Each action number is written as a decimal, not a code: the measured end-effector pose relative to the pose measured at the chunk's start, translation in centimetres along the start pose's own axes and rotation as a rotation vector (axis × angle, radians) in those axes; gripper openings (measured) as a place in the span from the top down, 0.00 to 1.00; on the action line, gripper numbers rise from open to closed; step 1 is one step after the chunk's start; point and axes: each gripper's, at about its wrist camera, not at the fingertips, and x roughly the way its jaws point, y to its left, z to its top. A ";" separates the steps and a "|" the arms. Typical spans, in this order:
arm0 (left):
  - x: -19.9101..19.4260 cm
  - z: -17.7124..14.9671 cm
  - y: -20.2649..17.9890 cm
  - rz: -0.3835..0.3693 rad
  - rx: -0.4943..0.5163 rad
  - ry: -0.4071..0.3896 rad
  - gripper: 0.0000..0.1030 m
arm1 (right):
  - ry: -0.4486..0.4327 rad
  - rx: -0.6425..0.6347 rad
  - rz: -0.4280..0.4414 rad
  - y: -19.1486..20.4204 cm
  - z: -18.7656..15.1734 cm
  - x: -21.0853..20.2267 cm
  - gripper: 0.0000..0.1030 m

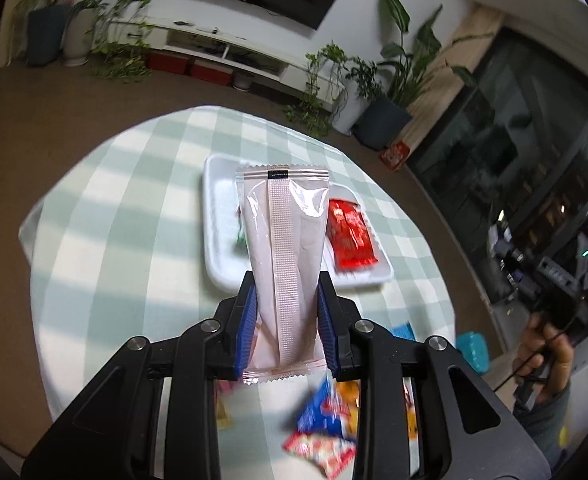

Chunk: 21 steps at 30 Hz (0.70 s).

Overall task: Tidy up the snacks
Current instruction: 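Carry the pink wrapper with the left gripper while the right carries the black bag to the tray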

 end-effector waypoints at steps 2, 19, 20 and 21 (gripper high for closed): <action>1.6 2.5 -0.9 0.023 0.046 0.019 0.75 | -0.007 -0.059 0.019 2.4 1.2 1.5 0.78; 17.3 8.0 1.5 0.108 0.070 0.202 0.75 | 0.345 -0.309 -0.067 8.1 -1.1 21.9 0.78; 17.9 7.9 1.7 0.114 0.071 0.207 0.75 | 0.353 -0.306 -0.076 7.7 -1.2 22.3 0.78; 18.3 7.8 1.9 0.116 0.071 0.211 0.75 | 0.361 -0.307 -0.085 7.5 -1.2 22.8 0.78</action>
